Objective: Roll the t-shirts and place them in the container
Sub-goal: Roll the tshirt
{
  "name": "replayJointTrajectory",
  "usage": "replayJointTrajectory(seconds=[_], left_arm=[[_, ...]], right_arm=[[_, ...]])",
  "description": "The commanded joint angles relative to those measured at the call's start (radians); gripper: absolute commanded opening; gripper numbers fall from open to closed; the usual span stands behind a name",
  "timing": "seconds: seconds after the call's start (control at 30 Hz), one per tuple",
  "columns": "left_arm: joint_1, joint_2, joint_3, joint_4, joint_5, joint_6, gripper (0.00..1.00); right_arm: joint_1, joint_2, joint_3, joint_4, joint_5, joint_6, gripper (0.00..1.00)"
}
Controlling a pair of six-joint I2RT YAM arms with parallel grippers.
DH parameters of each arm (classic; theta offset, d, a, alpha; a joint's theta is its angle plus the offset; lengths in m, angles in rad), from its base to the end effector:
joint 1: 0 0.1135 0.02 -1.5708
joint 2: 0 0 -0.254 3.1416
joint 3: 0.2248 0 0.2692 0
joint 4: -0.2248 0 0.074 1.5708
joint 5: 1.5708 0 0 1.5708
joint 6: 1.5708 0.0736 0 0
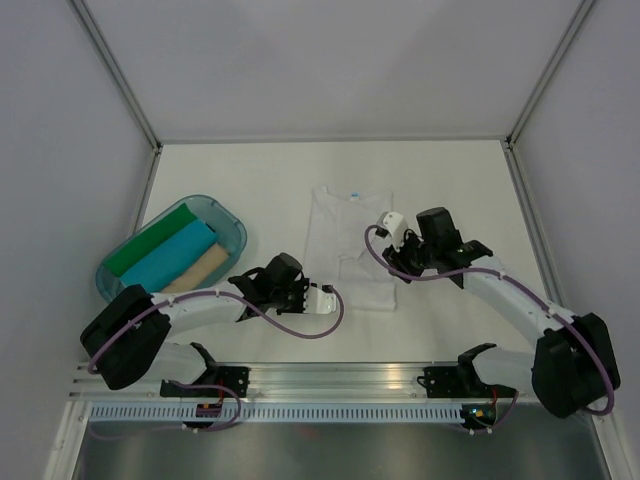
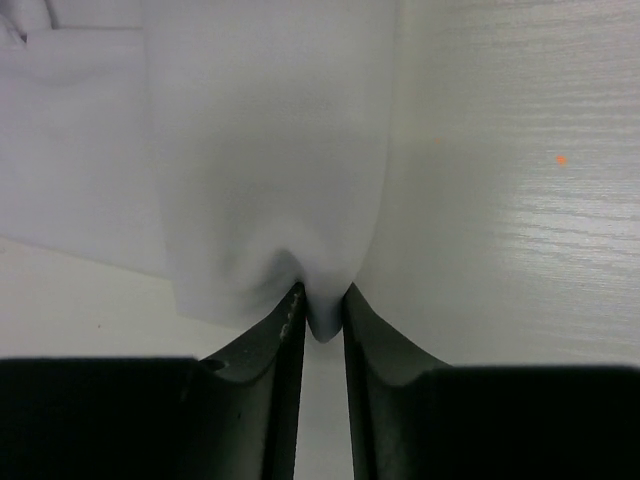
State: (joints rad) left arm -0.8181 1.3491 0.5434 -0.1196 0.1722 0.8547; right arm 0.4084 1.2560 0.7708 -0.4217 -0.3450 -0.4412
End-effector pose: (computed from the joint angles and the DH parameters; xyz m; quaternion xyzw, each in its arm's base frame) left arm 0.1804 -0.2110 0.0965 0.7196 0.6129 -0.0758 0.3174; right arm 0.2560 0.1379 0.1729 -0.4348 0.8255 0.1570 0.3237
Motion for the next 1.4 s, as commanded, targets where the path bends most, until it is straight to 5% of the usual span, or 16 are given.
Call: replayJointTrajectory(seconds=[0.0, 0.2, 0.47, 0.8, 0.87, 0.9, 1.03, 1.37], left_arm=[[-0.004, 0.031, 0.001, 0.011, -0.026, -0.011, 0.25], [0.007, 0.025, 0.032, -0.015, -0.025, -0.092, 0.03], [0.036, 0.016, 0.073, -0.066, 0.007, -0.151, 0.02], [0.046, 0.028, 0.096, -0.086, 0.026, -0.166, 0.02], [0.053, 0.028, 0.102, -0.098, 0.033, -0.167, 0.02], [0.068, 0.028, 0.119, -0.110, 0.042, -0.177, 0.02], [0.129, 0.021, 0.159, -0.210, 0.174, -0.186, 0.02], [0.146, -0.054, 0.205, -0.489, 0.380, -0.099, 0.02]], right_arm=[[0.007, -0.108, -0.053, 0.008, -0.029, -0.108, 0.48], [0.185, -0.239, -0.180, -0.015, 0.050, -0.241, 0.54], [0.329, -0.267, -0.272, 0.033, 0.184, -0.272, 0.59], [0.360, -0.153, -0.332, 0.231, 0.198, -0.169, 0.58], [0.362, -0.141, -0.329, 0.225, 0.190, -0.166, 0.41], [0.362, -0.142, -0.314, 0.200, 0.184, -0.174, 0.23], [0.362, -0.147, -0.255, 0.068, 0.111, -0.208, 0.00], [0.360, -0.126, -0.113, -0.288, -0.207, -0.345, 0.00]])
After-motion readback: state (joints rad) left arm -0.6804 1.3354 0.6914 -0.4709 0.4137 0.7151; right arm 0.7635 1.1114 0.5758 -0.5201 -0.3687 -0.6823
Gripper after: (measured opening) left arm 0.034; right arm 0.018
